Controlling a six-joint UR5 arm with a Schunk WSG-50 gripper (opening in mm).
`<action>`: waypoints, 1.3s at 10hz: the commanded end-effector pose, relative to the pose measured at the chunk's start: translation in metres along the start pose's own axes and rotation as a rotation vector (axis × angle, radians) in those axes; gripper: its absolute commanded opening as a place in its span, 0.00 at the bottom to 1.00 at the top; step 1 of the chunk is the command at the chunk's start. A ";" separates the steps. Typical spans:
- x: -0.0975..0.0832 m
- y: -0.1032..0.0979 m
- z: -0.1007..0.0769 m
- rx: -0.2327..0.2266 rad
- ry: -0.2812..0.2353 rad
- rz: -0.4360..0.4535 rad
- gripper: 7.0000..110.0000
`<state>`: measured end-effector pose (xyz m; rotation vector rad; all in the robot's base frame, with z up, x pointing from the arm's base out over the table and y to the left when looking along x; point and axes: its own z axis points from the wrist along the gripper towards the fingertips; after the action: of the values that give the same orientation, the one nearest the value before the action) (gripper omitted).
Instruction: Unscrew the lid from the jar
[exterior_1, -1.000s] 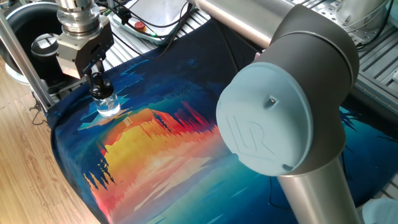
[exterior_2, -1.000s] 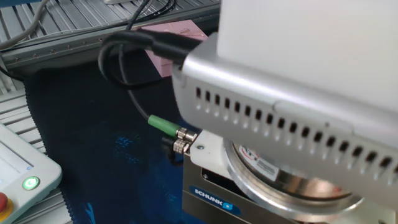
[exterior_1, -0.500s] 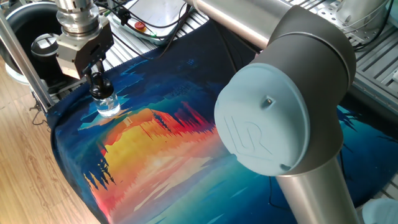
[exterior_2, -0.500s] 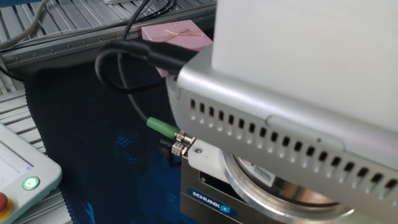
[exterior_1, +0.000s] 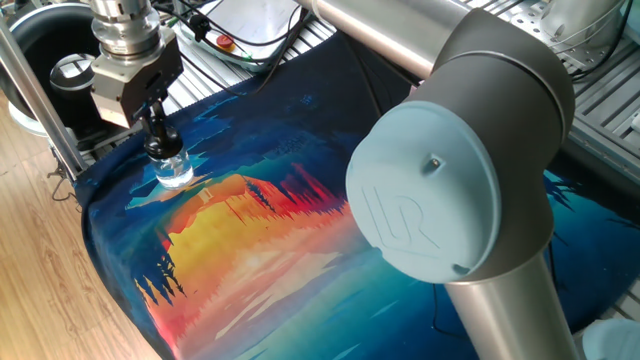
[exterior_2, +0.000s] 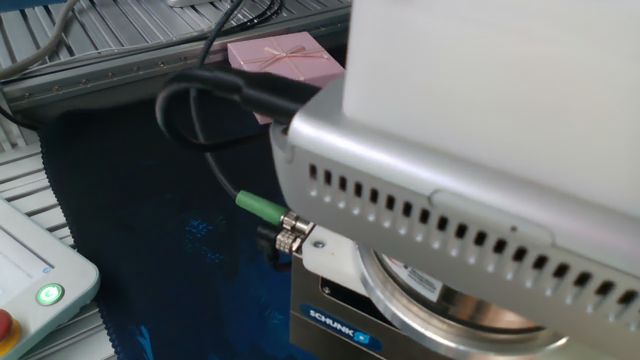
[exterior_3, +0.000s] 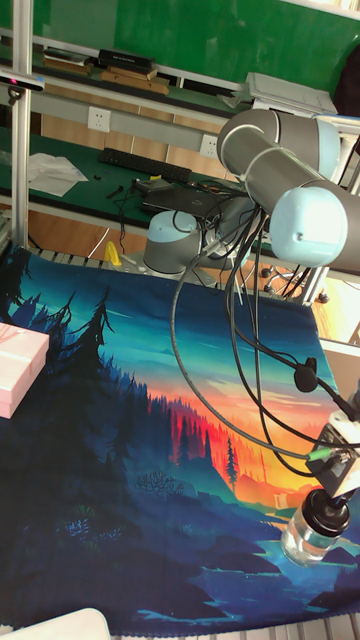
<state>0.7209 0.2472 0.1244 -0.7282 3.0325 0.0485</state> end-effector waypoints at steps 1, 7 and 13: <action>-0.002 0.003 -0.001 -0.015 -0.007 -0.014 0.15; -0.001 0.003 -0.002 -0.014 0.001 -0.080 0.15; -0.001 0.005 -0.001 -0.019 0.007 -0.117 0.15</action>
<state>0.7199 0.2495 0.1243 -0.8895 2.9982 0.0538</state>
